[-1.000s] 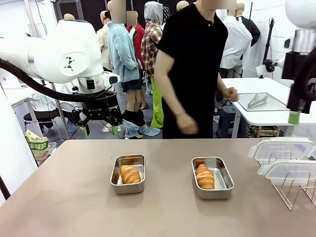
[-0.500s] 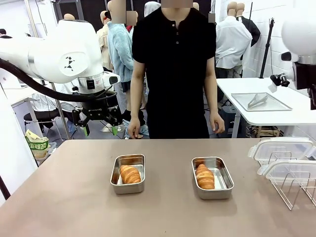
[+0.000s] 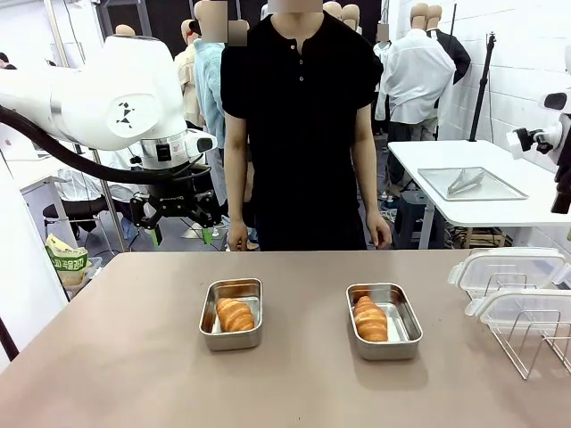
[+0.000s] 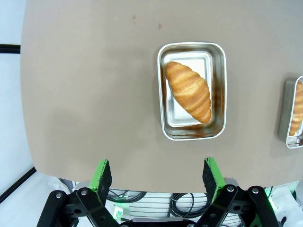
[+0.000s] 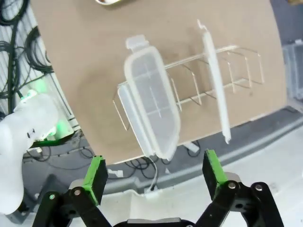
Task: Place the bread in airtight containers.
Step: Pick up one Airtight Container lid and hand it to the human.
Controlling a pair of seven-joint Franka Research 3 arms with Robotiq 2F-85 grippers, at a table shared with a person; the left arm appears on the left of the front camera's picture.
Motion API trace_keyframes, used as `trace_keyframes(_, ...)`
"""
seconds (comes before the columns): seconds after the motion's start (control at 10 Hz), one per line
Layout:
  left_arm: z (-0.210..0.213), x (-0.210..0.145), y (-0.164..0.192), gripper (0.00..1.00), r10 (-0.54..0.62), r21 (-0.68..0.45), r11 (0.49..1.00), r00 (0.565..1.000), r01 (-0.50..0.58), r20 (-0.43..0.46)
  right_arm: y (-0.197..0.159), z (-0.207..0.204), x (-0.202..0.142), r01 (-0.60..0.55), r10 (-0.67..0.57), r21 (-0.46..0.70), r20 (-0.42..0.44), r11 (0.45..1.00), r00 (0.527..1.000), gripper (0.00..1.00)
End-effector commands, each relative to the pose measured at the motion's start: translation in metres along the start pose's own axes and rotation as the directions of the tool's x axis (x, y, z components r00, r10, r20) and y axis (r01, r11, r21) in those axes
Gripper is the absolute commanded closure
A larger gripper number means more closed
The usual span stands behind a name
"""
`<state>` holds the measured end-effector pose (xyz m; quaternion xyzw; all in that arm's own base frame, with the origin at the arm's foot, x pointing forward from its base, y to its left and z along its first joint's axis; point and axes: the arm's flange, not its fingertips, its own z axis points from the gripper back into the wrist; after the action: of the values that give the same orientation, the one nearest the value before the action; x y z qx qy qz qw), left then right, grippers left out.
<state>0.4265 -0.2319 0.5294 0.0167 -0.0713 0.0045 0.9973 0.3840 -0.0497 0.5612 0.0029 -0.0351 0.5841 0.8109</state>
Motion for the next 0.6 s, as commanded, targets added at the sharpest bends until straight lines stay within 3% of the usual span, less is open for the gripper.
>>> trace_keyframes(0.0,0.001,0.0,0.002,0.0,0.001,-0.003,1.0,1.0,-0.001,0.001,-0.009,-0.002,0.009,-0.07,0.07,0.034,-0.001,0.997,0.998,0.0)
trace_keyframes(0.2,0.001,0.0,0.002,0.0,0.001,-0.003,1.0,1.0,-0.001,0.001,-0.016,0.0,0.021,-0.098,0.099,0.079,-0.007,0.992,0.995,0.0)
trace_keyframes(0.3,0.001,0.0,0.002,0.0,0.001,-0.003,1.0,1.0,-0.001,0.001,-0.02,0.0,0.023,-0.041,0.045,0.181,-0.021,0.983,0.999,0.0)
trace_keyframes(0.4,0.001,0.0,0.002,0.0,0.001,-0.003,1.0,1.0,-0.001,0.001,-0.008,-0.008,0.016,-0.074,0.075,0.04,-0.012,0.996,0.997,0.0)
trace_keyframes(0.5,0.001,0.0,0.002,0.0,0.001,-0.003,1.0,1.0,-0.001,0.001,-0.008,-0.008,0.016,-0.074,0.075,0.04,-0.012,0.996,0.997,0.0)
